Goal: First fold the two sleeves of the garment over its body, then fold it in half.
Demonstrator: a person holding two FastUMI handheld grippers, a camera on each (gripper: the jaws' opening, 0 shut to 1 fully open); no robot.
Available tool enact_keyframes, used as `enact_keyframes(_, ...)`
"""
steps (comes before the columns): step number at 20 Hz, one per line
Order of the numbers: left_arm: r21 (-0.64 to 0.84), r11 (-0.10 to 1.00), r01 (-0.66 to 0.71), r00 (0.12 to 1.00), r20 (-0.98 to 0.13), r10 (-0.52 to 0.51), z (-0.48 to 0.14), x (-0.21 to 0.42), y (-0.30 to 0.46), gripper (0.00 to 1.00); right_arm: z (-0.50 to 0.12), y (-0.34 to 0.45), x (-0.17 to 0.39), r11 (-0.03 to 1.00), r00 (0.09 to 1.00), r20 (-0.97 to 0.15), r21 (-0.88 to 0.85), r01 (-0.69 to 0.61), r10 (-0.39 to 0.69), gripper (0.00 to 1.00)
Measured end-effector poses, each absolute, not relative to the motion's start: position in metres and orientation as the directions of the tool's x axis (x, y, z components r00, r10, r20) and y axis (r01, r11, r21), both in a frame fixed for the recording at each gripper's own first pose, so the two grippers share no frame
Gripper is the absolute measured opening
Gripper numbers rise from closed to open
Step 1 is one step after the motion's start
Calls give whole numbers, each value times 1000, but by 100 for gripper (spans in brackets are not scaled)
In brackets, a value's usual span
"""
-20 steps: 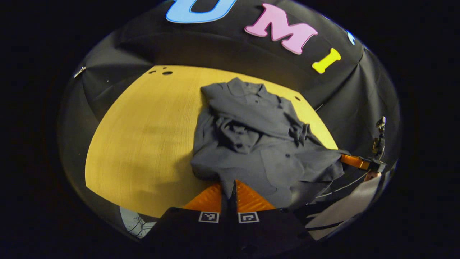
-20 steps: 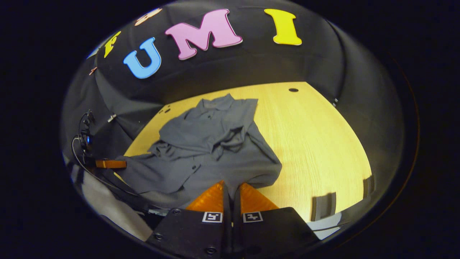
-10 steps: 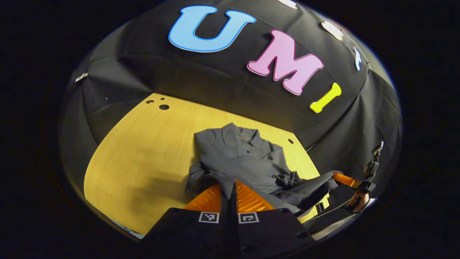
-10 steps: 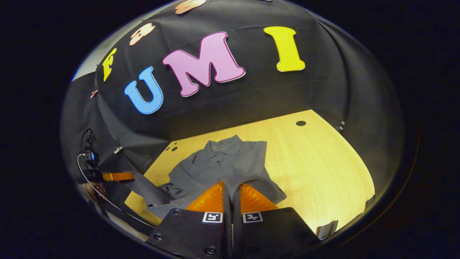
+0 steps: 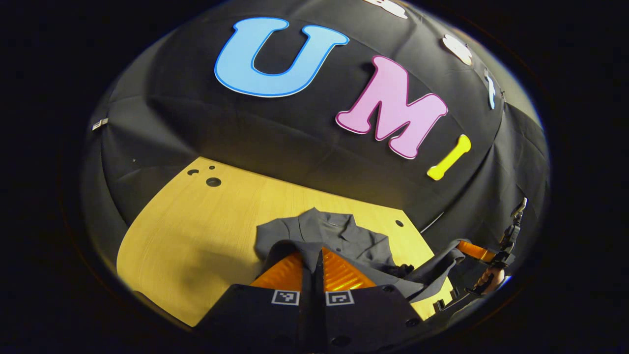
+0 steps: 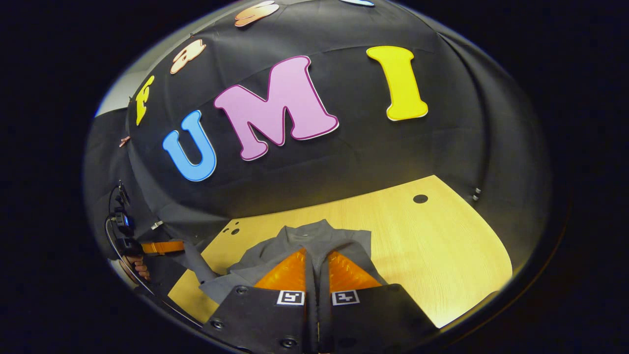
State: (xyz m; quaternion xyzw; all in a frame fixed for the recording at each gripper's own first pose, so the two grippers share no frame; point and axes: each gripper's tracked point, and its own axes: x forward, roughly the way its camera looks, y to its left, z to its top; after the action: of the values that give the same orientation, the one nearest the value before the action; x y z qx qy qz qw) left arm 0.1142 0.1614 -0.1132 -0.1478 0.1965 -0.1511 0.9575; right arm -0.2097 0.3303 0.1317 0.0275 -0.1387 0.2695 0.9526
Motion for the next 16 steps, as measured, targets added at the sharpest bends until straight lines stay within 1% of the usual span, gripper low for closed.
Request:
enact_keyframes(9,-335,925,180,884,-357,-301,-135,199,164,5,157,346,-132,872,839,264,-22,-488,476,6)
enact_keyframes(16,-301,943,143,872,-412,-264,-175,258,163,5,157,348,-59,892,872,222,17,-451,437,6)
